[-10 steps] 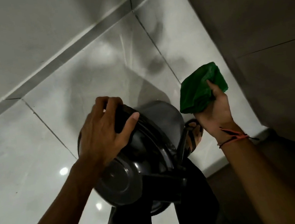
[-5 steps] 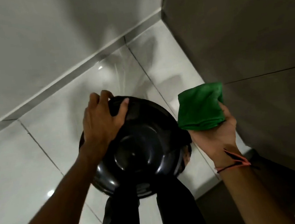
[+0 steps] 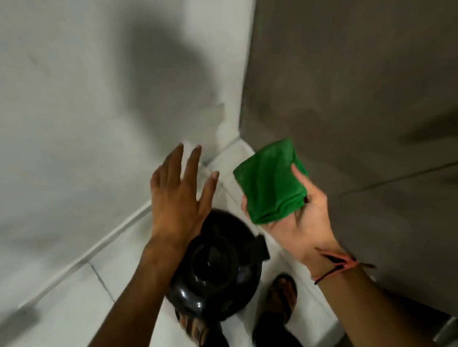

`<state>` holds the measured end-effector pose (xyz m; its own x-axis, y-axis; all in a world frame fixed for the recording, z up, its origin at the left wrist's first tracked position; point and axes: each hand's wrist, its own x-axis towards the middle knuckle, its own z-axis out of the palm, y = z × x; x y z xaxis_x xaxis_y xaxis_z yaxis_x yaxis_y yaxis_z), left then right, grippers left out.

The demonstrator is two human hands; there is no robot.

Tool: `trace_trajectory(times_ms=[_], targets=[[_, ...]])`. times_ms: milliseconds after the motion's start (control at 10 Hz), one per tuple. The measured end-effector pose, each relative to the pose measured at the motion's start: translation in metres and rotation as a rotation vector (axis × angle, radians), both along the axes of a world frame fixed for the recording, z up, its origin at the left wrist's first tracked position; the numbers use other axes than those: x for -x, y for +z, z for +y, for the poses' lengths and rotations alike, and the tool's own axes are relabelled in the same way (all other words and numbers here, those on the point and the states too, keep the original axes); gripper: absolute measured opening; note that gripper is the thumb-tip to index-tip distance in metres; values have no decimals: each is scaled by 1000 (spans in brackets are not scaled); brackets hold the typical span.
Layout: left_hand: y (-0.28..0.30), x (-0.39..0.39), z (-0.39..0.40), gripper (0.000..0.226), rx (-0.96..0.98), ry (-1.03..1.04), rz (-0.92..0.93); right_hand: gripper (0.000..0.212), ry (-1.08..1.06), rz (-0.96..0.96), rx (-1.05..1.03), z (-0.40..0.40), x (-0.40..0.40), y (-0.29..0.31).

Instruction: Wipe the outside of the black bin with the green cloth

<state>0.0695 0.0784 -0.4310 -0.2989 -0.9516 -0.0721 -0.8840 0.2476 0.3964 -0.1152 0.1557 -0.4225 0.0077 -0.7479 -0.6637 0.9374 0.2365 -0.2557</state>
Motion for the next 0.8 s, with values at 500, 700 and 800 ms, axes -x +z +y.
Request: trace_trajectory(times_ms=[500, 700, 800], targets=[[414, 107, -36, 72, 494, -211, 154, 63, 173, 2296, 102, -37, 180, 412], [422, 134, -33, 75, 471, -243, -12, 63, 657, 2336, -290, -11, 240, 368], [429, 131, -33, 92, 423, -238, -99, 86, 727, 2276, -340, -13, 239, 374]])
